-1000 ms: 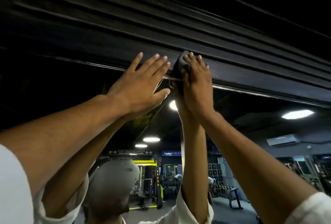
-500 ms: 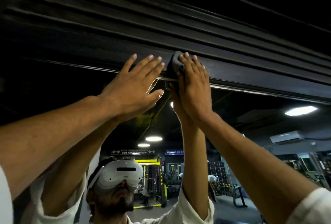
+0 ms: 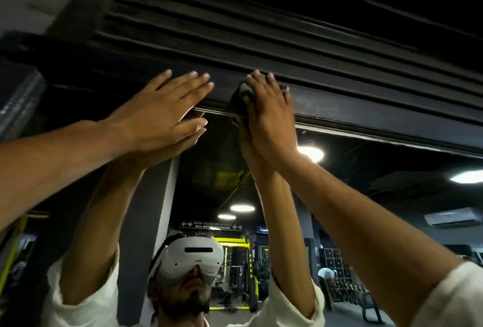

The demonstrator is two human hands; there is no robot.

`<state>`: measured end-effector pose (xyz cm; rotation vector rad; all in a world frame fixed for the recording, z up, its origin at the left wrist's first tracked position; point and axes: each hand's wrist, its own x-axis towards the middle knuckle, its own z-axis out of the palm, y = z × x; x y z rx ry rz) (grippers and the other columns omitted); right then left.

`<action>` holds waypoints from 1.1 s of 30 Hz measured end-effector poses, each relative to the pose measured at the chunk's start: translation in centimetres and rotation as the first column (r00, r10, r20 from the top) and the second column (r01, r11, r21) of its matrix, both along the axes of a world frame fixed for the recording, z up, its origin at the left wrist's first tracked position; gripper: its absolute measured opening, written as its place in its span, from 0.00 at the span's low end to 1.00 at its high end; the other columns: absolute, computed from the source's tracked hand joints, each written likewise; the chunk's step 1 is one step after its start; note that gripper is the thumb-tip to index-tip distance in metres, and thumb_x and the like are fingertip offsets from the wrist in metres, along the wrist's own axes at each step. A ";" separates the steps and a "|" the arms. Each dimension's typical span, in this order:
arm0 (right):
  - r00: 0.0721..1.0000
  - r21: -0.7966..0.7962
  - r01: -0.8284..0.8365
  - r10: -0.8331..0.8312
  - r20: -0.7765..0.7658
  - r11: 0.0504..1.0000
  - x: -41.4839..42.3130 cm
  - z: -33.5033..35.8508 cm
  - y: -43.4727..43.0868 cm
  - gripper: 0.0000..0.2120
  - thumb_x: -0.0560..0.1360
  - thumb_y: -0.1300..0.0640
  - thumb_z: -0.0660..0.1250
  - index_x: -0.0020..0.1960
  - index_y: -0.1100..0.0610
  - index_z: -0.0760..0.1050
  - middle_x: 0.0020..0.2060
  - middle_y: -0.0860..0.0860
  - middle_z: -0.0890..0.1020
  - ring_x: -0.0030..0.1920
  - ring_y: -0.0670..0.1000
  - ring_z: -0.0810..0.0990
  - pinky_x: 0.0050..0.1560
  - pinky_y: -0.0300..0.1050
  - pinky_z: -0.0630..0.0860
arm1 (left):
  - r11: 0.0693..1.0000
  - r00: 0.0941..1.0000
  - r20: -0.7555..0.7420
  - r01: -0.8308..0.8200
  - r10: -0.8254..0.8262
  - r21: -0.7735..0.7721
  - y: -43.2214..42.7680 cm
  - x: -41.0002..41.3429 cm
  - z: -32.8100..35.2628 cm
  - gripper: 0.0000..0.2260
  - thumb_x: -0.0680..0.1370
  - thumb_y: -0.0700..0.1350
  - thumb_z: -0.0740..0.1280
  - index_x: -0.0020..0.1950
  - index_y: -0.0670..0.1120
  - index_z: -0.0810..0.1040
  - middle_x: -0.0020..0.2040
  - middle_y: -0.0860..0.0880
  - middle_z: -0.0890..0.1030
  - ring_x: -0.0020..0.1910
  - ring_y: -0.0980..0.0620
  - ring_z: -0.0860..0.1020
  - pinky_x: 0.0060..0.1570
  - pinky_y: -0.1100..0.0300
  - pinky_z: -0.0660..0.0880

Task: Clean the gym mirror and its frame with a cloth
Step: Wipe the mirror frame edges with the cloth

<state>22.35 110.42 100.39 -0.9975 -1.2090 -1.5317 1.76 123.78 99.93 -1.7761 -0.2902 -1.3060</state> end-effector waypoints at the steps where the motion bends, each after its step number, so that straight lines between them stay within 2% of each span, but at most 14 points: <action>1: 0.999 0.025 -0.021 0.022 -0.028 0.999 -0.5 0.4 0.3 0.23 0.87 0.50 0.53 0.79 0.54 0.69 0.81 0.52 0.67 0.84 0.53 0.57 0.83 0.53 0.46 | 1.000 1.000 -0.006 -0.003 0.003 0.005 0.7 -0.9 0.0 0.38 0.80 0.69 0.38 0.87 0.53 0.42 0.87 0.55 0.42 0.85 0.58 0.40 0.84 0.48 0.41; 4: 0.988 0.110 -0.052 0.067 -0.139 0.993 -3.0 0.7 1.9 0.24 0.85 0.50 0.52 0.79 0.55 0.70 0.81 0.54 0.68 0.84 0.55 0.57 0.84 0.57 0.46 | 1.000 0.999 -0.039 -0.020 0.021 0.011 2.6 -3.7 0.4 0.38 0.80 0.70 0.38 0.87 0.54 0.40 0.87 0.56 0.40 0.85 0.58 0.38 0.85 0.48 0.41; 7: 0.999 0.008 -0.034 0.034 -0.002 0.999 -6.8 -0.1 4.7 0.24 0.86 0.50 0.54 0.79 0.55 0.71 0.81 0.53 0.68 0.84 0.53 0.57 0.83 0.55 0.48 | 1.000 0.997 -0.069 -0.025 0.025 -0.002 4.2 -6.7 1.0 0.38 0.79 0.71 0.37 0.86 0.56 0.38 0.86 0.57 0.38 0.84 0.59 0.37 0.85 0.48 0.39; 9: 0.999 0.003 -0.004 0.004 0.042 1.000 -8.0 -0.1 5.6 0.23 0.86 0.51 0.55 0.79 0.55 0.70 0.81 0.52 0.67 0.84 0.52 0.57 0.84 0.54 0.48 | 1.000 0.996 -0.084 -0.016 0.015 -0.017 5.3 -8.6 1.3 0.38 0.78 0.71 0.37 0.85 0.56 0.37 0.86 0.56 0.38 0.84 0.59 0.37 0.84 0.49 0.38; 12: 0.987 0.119 -0.081 0.096 -0.125 0.990 -9.6 0.3 6.5 0.24 0.85 0.52 0.53 0.78 0.56 0.70 0.81 0.54 0.68 0.84 0.54 0.57 0.84 0.58 0.47 | 1.000 0.997 -0.081 -0.002 0.001 -0.005 7.1 -10.8 1.2 0.39 0.78 0.71 0.37 0.86 0.55 0.38 0.86 0.55 0.39 0.84 0.58 0.37 0.84 0.52 0.37; 13: 0.985 0.112 -0.086 0.102 -0.137 0.990 -10.7 0.2 7.3 0.25 0.84 0.51 0.52 0.78 0.56 0.70 0.81 0.54 0.67 0.84 0.55 0.56 0.84 0.58 0.47 | 1.000 0.996 -0.085 0.011 -0.012 -0.011 7.4 -11.2 1.1 0.39 0.79 0.71 0.38 0.86 0.54 0.38 0.86 0.55 0.39 0.84 0.58 0.37 0.83 0.53 0.36; 16: 0.999 -0.046 -0.020 0.021 0.024 0.999 -14.0 -0.5 9.4 0.25 0.86 0.49 0.53 0.80 0.54 0.68 0.82 0.52 0.65 0.84 0.52 0.55 0.84 0.53 0.45 | 1.000 0.995 -0.099 0.021 -0.023 -0.015 7.2 -11.3 1.0 0.41 0.78 0.70 0.38 0.87 0.51 0.41 0.87 0.53 0.40 0.85 0.57 0.38 0.84 0.51 0.37; 18: 0.999 -0.071 0.022 -0.019 0.047 0.997 -14.3 -0.5 9.3 0.24 0.86 0.49 0.54 0.81 0.53 0.67 0.82 0.51 0.65 0.84 0.52 0.55 0.83 0.52 0.46 | 0.999 0.994 -0.102 0.034 -0.035 -0.018 7.1 -11.4 0.9 0.41 0.79 0.70 0.40 0.87 0.50 0.42 0.87 0.52 0.41 0.85 0.56 0.39 0.84 0.51 0.38; 20: 0.998 0.032 0.036 -0.035 -0.055 0.999 -13.3 -0.6 8.3 0.24 0.85 0.51 0.54 0.80 0.54 0.67 0.81 0.53 0.66 0.83 0.53 0.57 0.84 0.55 0.48 | 0.998 0.993 -0.102 0.050 -0.052 -0.027 7.4 -11.8 0.8 0.40 0.79 0.69 0.42 0.87 0.51 0.42 0.87 0.53 0.42 0.85 0.56 0.39 0.84 0.52 0.38; 23: 0.969 0.192 -0.053 0.098 -0.228 0.980 -11.3 -2.0 7.7 0.24 0.84 0.53 0.55 0.79 0.55 0.70 0.79 0.54 0.70 0.82 0.56 0.62 0.82 0.61 0.56 | 0.999 0.994 -0.101 0.041 -0.042 -0.006 8.9 -13.7 0.4 0.42 0.77 0.70 0.40 0.87 0.51 0.43 0.87 0.53 0.42 0.85 0.56 0.40 0.84 0.52 0.39; 27: 0.914 0.254 -0.186 0.262 -0.308 0.949 -14.6 -3.6 10.2 0.25 0.83 0.51 0.54 0.77 0.56 0.72 0.75 0.56 0.74 0.77 0.60 0.69 0.76 0.66 0.67 | 0.997 0.997 -0.032 0.066 -0.066 -0.026 10.4 -15.2 -0.2 0.43 0.76 0.70 0.38 0.88 0.50 0.47 0.88 0.52 0.47 0.86 0.55 0.44 0.84 0.51 0.41; 30: 0.956 0.148 -0.164 0.194 -0.219 0.975 -19.6 -4.8 12.9 0.23 0.86 0.54 0.55 0.79 0.53 0.70 0.80 0.53 0.69 0.82 0.56 0.62 0.80 0.62 0.62 | 0.993 0.994 0.021 0.105 -0.104 -0.062 10.3 -15.1 -0.6 0.43 0.77 0.70 0.38 0.88 0.49 0.50 0.88 0.51 0.50 0.86 0.53 0.46 0.84 0.50 0.43; 33: 0.985 0.106 -0.095 0.108 -0.135 0.990 -21.6 -4.4 14.2 0.24 0.85 0.53 0.55 0.80 0.57 0.68 0.80 0.55 0.68 0.83 0.54 0.59 0.83 0.56 0.56 | 0.989 0.993 0.029 0.120 -0.118 -0.090 10.6 -15.7 -0.9 0.42 0.77 0.70 0.39 0.88 0.49 0.49 0.88 0.50 0.49 0.86 0.53 0.46 0.85 0.50 0.43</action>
